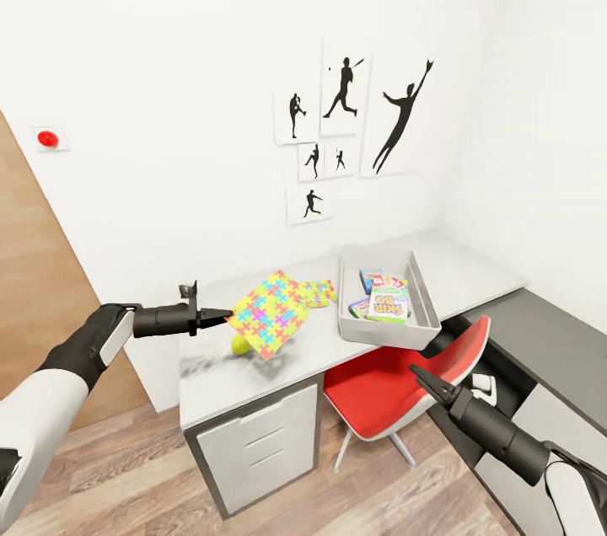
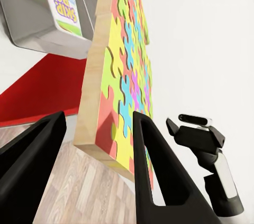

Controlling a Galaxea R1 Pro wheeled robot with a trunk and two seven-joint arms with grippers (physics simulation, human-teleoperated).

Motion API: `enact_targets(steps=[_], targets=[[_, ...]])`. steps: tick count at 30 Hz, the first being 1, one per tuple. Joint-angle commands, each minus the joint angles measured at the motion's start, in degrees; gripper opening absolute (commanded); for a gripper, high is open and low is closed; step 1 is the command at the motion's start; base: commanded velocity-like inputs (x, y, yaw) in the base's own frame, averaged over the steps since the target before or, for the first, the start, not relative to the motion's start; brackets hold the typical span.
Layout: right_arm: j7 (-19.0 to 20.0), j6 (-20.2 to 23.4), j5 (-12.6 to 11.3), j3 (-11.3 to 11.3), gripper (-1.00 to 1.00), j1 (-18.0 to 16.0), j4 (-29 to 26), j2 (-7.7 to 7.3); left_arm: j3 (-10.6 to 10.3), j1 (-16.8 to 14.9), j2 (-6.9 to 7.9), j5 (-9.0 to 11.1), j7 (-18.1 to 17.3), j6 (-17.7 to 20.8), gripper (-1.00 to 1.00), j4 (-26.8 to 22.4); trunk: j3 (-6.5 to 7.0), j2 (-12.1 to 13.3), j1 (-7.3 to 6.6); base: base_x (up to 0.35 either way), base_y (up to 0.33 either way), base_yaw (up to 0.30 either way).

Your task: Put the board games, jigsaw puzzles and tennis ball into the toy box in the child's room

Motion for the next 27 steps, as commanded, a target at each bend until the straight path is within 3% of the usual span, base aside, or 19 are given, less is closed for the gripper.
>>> enact_targets(steps=[1,5,7,10,13,16,18,27], targets=[[-0.1,0.2,0.0,-0.1,1.00,-0.1,-0.1,-0.07,-0.3,-0.1,0.04,0.3,-0.1,0.4,-1.00,0.0,-0.13,-0.1,0.04,0.000,0.000,0.000],[-0.9,0.1,0.4,-0.4,1.00,-0.2,-0.2,-0.79,-0.4,-0.1,0.02,0.3,-0.1,0.4,-1.00,0.0,-0.13,-0.1,0.04,0.000,0.000,0.000],[-1.0,0.4,0.5,-1.8,1.00,-0.3,-0.3,-1.35,-0.4,-0.1,0.00,0.3,-0.1,0.4,-1.00,0.0,-0.13,-0.1,0.04,0.000,0.000,0.000],[-1.1,1.0,0.5,-6.1,1.00,-0.2,-0.3,-2.81,-0.4,-0.1,-0.06,0.3,-0.1,0.4,-1.00,0.0,-0.13,-0.1,0.04,0.000,0.000,0.000],[-0.9,4.3,0.3,-12.1,1.00,0.1,-0.2,-4.24,-0.4,-0.1,-0.03,0.3,-0.1,0.4,-1.00,0.0,-0.13,-0.1,0.04,0.000,0.000,0.000],[-0.5,6.7,0.0,-17.3,1.00,0.3,0.0,-4.80,-0.4,-0.1,-0.10,0.3,-0.1,0.4,-1.00,0.0,-0.13,-0.1,0.04,0.000,0.000,0.000],[0.1,7.5,-0.2,-19.6,1.00,0.4,0.1,-4.87,-0.4,-0.1,-0.14,0.3,-0.1,0.4,-1.00,0.0,-0.13,-0.1,0.04,0.000,0.000,0.000],[1.6,7.3,-0.2,-20.5,1.00,0.5,0.1,-4.05,-0.4,-0.1,-0.08,0.3,-0.1,0.3,-1.00,0.0,-0.13,-0.1,0.04,0.000,0.000,0.000]])
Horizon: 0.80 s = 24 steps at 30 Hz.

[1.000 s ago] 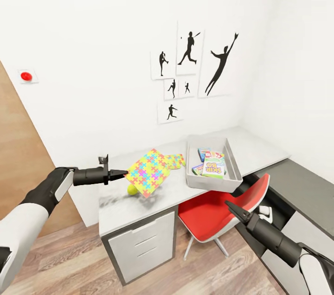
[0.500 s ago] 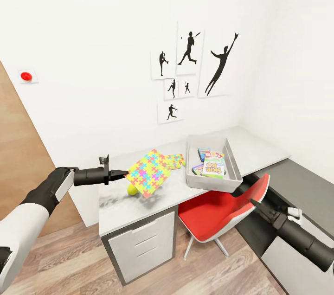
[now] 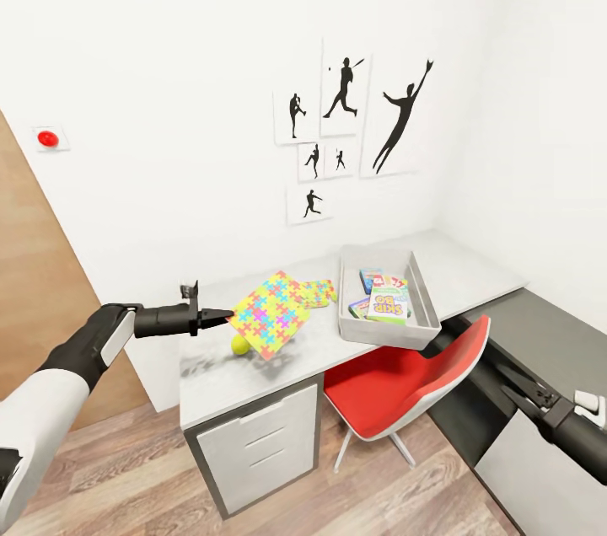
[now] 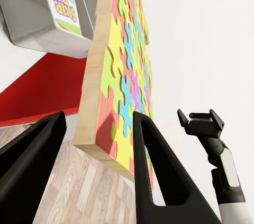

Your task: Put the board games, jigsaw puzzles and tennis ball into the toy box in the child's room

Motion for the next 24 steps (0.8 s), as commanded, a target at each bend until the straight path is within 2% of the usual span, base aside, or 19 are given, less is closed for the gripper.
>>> enact_targets(steps=[1,8,13,21,24], targets=[[0.3,0.2,0.2,0.0,1.00,-0.1,0.0,0.01,-0.2,-0.1,0.09,0.3,-0.1,0.4,-1.00,0.0,-0.13,-0.1,0.04,0.000,0.000,0.000],[0.2,0.2,0.2,0.1,1.00,-0.1,-0.1,0.04,-0.2,-0.1,0.15,0.3,-0.1,0.4,-1.00,0.0,-0.04,-0.1,0.04,0.000,0.000,-0.051],[0.1,0.2,0.2,1.5,1.00,-0.1,0.0,0.03,-0.2,-0.1,0.15,0.3,-0.2,0.4,-1.00,0.0,0.16,-0.1,0.04,0.000,0.000,-0.223],[0.1,0.2,0.2,1.6,1.00,-0.1,0.0,0.03,0.1,-0.1,0.00,0.3,-1.1,0.1,-1.00,-0.2,0.51,-0.1,0.04,0.001,0.000,-0.252],[0.1,0.2,0.2,1.5,1.00,-0.1,0.0,0.01,0.2,-0.2,-0.27,0.3,-1.7,0.3,-1.00,-3.7,0.65,-0.1,0.04,0.079,-0.002,-0.254]])
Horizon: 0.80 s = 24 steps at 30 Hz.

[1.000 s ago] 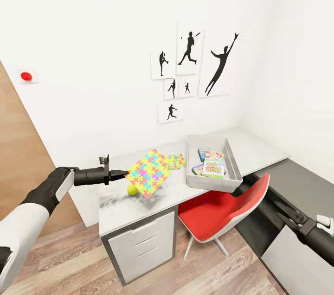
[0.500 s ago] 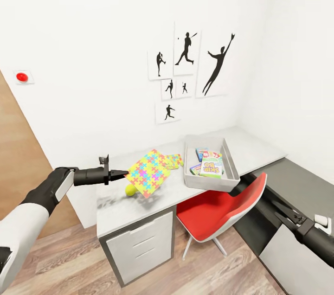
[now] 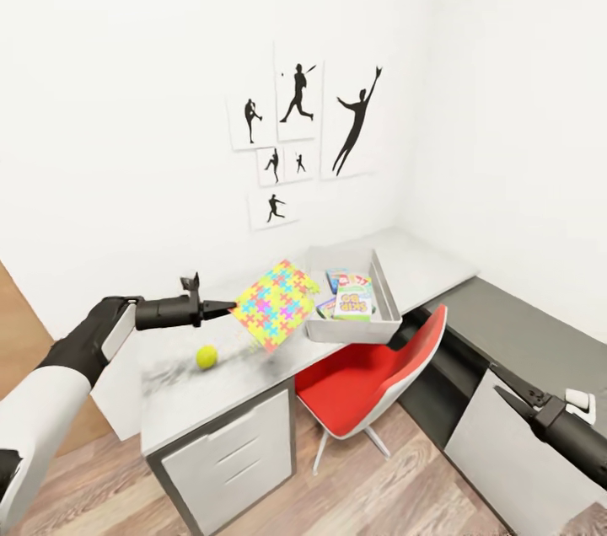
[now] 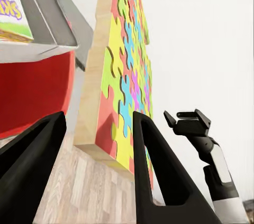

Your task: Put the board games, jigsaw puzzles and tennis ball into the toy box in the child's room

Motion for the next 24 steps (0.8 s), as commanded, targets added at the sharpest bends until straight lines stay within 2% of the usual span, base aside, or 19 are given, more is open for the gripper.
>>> enact_targets(steps=[1,5,13,20,24], targets=[[0.3,0.3,0.2,-0.1,1.00,-0.1,0.0,-0.01,-0.2,-0.1,0.04,0.1,-0.2,0.4,-1.00,-1.5,-0.09,-0.1,0.05,0.169,-0.048,-0.254],[0.3,0.3,0.2,-0.1,1.00,-0.1,0.0,0.00,-0.1,-0.1,-0.23,0.1,-0.2,0.4,-1.00,-4.6,0.09,-0.1,0.05,0.213,-0.157,-0.254],[0.3,0.3,0.2,-0.3,1.00,-0.1,0.1,-0.07,-0.1,-0.1,-1.75,0.0,0.5,0.5,-1.00,-5.6,0.38,-0.1,0.05,0.044,-0.145,-0.221],[0.3,0.3,0.2,-0.3,1.00,-0.1,0.1,0.01,0.0,-0.1,-1.86,-0.2,0.8,0.4,-1.00,-5.5,0.40,-0.1,0.05,0.001,-0.167,-0.017],[0.3,0.3,0.2,-0.2,1.00,-0.1,0.0,0.02,0.1,-0.1,-1.87,-0.1,2.0,0.4,-1.00,-5.4,0.50,-0.1,0.05,0.000,-0.272,0.141]])
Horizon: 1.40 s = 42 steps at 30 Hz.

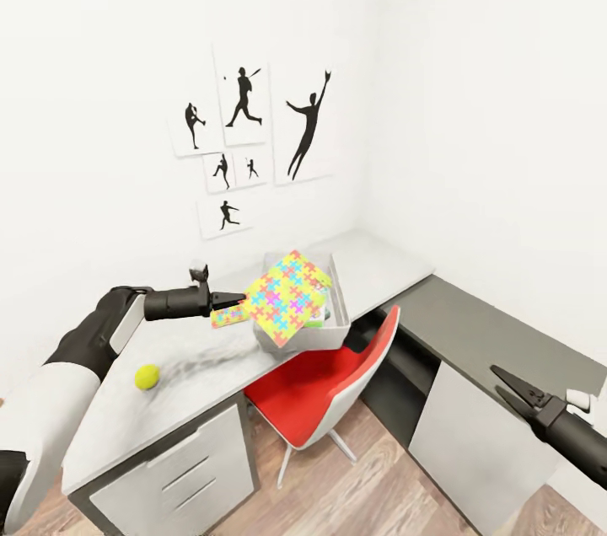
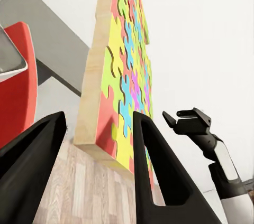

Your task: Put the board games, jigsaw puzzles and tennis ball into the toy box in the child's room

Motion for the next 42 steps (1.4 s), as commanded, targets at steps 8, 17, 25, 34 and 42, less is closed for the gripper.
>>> enact_targets(steps=[8,17,25,34,42], targets=[[0.3,0.2,0.2,0.0,1.00,-0.1,0.0,0.00,9.6,-0.1,-3.43,0.4,11.0,0.4,-1.00,0.4,0.09,-0.1,0.04,0.004,-0.229,0.161],[0.3,0.2,0.2,0.1,1.00,-0.1,0.0,0.00,11.7,-0.1,-6.19,0.5,17.0,0.3,-1.00,0.4,0.10,-0.1,0.04,0.063,-0.177,0.005],[0.1,0.2,0.2,0.1,1.00,-0.1,0.0,0.00,12.2,-0.1,-6.37,0.5,17.6,0.3,-1.00,0.4,0.10,-0.1,0.04,0.172,-0.123,0.000],[-0.1,0.1,0.2,0.2,1.00,-0.1,0.0,0.00,15.3,-0.1,-6.43,0.5,21.5,0.2,-1.00,0.5,0.10,-0.1,0.04,0.141,-0.069,0.000],[-0.1,0.1,0.2,0.2,1.00,-0.1,0.0,0.02,16.6,-0.1,-6.47,0.5,25.4,0.1,-1.00,0.7,0.10,-0.1,0.04,0.030,-0.164,0.000]])
